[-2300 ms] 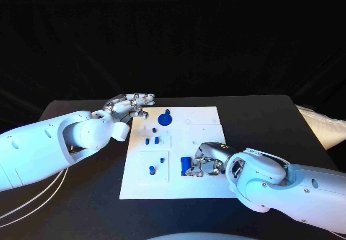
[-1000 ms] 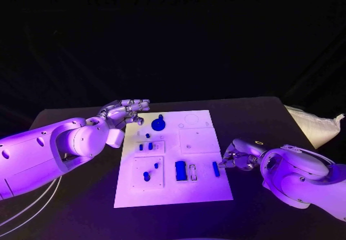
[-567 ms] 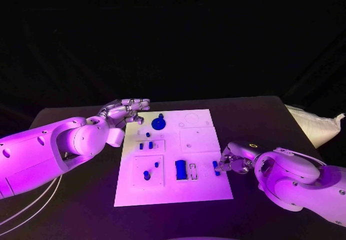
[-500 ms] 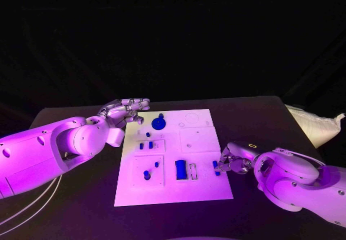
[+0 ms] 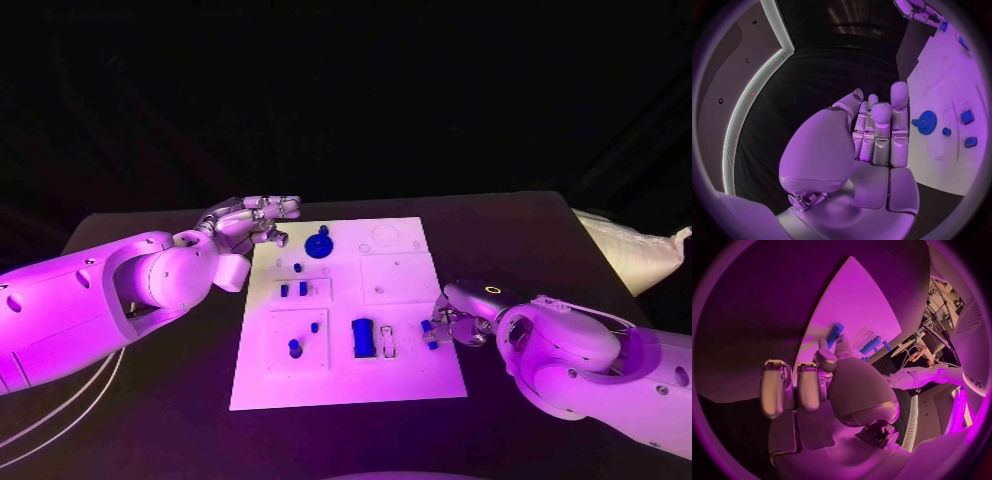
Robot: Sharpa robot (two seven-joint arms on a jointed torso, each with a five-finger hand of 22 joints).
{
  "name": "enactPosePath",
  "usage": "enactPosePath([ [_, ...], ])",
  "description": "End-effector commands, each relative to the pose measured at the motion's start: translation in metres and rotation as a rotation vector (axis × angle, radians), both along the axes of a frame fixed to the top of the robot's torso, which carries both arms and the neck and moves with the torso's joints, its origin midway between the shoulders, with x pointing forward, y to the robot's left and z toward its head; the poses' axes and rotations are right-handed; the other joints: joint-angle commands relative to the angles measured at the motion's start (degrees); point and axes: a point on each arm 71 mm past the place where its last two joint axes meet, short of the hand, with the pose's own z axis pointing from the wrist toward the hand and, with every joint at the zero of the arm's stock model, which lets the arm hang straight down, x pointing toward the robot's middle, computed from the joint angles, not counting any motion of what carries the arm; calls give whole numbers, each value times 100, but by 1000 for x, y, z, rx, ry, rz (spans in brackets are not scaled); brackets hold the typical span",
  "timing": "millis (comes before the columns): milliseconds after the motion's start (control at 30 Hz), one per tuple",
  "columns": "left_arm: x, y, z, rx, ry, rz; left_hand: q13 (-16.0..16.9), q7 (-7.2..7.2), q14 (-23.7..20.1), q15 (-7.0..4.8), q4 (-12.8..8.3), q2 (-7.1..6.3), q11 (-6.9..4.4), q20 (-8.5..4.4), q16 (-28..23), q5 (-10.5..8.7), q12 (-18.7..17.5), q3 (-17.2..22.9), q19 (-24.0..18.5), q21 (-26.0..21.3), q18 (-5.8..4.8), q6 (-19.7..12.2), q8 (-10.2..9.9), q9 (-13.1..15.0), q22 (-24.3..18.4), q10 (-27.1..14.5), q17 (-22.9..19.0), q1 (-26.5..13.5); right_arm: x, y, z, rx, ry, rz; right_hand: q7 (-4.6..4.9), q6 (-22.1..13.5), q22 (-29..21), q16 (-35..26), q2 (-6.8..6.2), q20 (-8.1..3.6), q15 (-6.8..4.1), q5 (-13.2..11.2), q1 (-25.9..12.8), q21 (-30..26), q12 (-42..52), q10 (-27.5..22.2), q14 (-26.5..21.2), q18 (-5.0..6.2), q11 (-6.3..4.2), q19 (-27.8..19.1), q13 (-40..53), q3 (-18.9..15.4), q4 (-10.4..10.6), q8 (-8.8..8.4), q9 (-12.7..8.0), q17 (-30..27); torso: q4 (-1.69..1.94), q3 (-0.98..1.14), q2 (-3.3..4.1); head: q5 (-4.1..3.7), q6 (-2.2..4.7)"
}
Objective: Assemble the parts on the task board
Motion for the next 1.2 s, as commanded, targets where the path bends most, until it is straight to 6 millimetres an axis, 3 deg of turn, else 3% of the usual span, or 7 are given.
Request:
enactPosePath([
  [33, -1, -2, 1, -8, -6, -17, 6, 21, -31, 1, -16, 7, -3, 20, -4, -8, 19, -29, -27, -25, 48, -28, 6, -10, -5, -43, -6, 15, -1, 2, -9, -156, -17, 60, 40, 27, -19, -32, 16, -1, 3, -340, 173, -29, -68, -72, 305, -23, 7, -34, -22, 67, -108, -43, -10, -14, 0, 1, 2, 4, -10],
  [133, -1, -1, 1, -8, -5, -17, 6, 21, -31, 1, -16, 7, -3, 20, -4, -8, 19, -29, -27, -25, 48, -28, 6, -10, -5, -43, -6, 15, -2, 6, -14, -223, -14, 99, 33, 44, -10, -25, 33, -3, -2, -558, 323, -28, -84, -82, 307, -25, -1, -32, -24, 176, -212, -47, -5, 1, -4, 0, 0, 8, -12],
  [433, -1, -1, 1, -7, -4, -18, 6, 21, -31, 1, -16, 7, -3, 20, -4, -8, 19, -29, -27, -25, 48, -28, 6, -10, -5, -43, -6, 15, -6, 15, -24, -313, -8, 159, 15, 89, 30, 6, 22, -15, -16, -605, 542, -14, -101, -91, 315, -33, -21, -14, -24, 339, -384, -49, 5, 53, -2, -1, -3, 17, -29],
  [667, -1, -1, 1, -8, -3, -21, 6, 21, -31, 1, -16, 7, -3, 20, -4, -8, 19, -29, -27, -25, 48, -28, 6, -10, -5, -43, -6, 15, -7, 16, -24, -280, -1, 147, -25, 129, 44, 13, 279, -47, -53, -570, 950, -10, -154, -125, 317, -35, -62, -7, -44, 772, -645, -71, -1, 72, -5, 1, -3, 20, -29],
  [800, -1, -2, 1, -7, -2, -21, 10, 28, -38, 7, -24, 7, 3, 27, -7, -7, 33, -33, -28, -51, 52, -42, 7, -8, -21, -61, -26, 17, -6, 14, -23, -205, 6, 108, -18, 119, 34, -2, 362, -55, -51, -468, 996, -15, -197, -137, 312, -34, -58, -11, -67, 1016, -730, -100, -9, 55, 2, 2, -2, 22, -37],
  [1000, -1, -2, 1, -7, -2, -22, 10, 28, -39, 7, -26, 8, 3, 27, -7, -7, 35, -32, -28, -54, 52, -43, 7, -8, -22, -63, -28, 20, -7, 11, -20, -72, 31, 33, -7, 97, 13, -25, 331, -46, -40, -259, 819, -26, -269, -140, 307, -29, -49, -21, -111, 1304, -730, -143, -16, 33, 5, -1, -3, 29, -40],
  [1200, -1, -2, 1, -7, -2, -23, 10, 28, -39, 8, -27, 8, 3, 27, -7, -7, 35, -32, -28, -55, 52, -44, 7, -8, -23, -64, -28, 21, -8, 9, -15, 56, 49, -36, -6, 101, 19, -24, 207, -44, -43, -254, 573, -25, -280, -115, 311, -28, -48, -16, -113, 1668, -670, -175, -18, 42, -4, -1, -4, 35, -42],
])
